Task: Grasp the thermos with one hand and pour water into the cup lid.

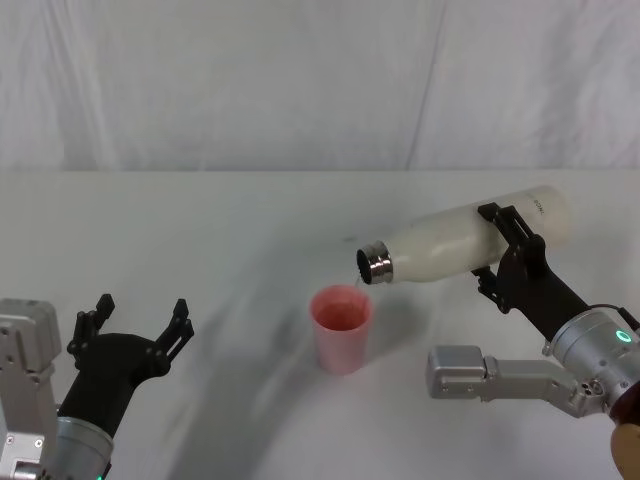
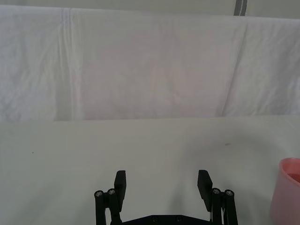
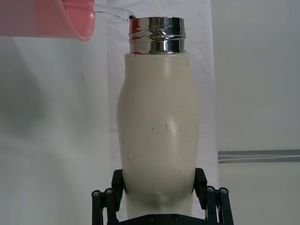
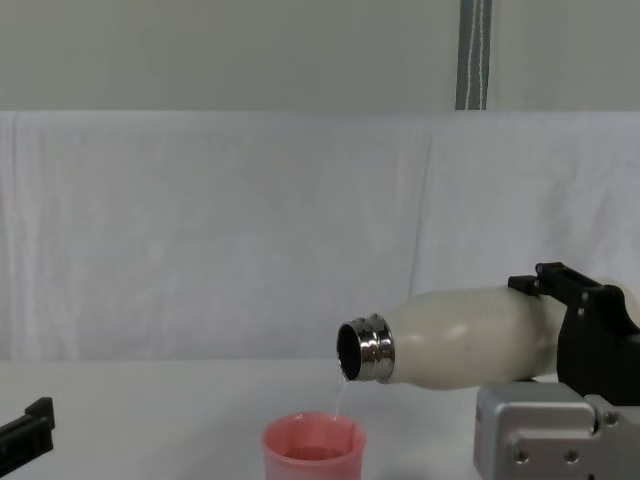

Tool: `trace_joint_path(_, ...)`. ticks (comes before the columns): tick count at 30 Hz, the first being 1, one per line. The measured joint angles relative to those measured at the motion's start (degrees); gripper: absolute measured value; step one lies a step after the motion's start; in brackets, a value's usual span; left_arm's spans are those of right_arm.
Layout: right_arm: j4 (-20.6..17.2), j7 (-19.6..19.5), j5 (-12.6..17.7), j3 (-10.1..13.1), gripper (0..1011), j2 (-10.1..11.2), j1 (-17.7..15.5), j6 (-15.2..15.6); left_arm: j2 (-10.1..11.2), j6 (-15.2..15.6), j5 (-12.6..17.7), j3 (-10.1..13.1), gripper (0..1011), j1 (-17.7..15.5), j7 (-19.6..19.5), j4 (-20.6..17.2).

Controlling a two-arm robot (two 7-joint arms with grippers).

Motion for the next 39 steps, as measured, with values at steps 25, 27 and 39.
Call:
trace_joint_path(25,0.19,0.09,0.21,0.01,940,-0.07,0.18,-0.26,0.00,0.00,0.00,0.00,1001,0.00,0.00,0.00)
trace_joint_path(27,0.20,0.09,0.22,0.01,940,-0.07,0.18,-0.27,0.00,0.00,0.00,0.00,1001,0.00,0.00,0.00)
trace_joint_path(39,0.47,0.03,0.22,-0.06,940,-0.08,0.36,-0.38,0.00,0.00,0.00,0.00,1001,0.00,0.00,0.00)
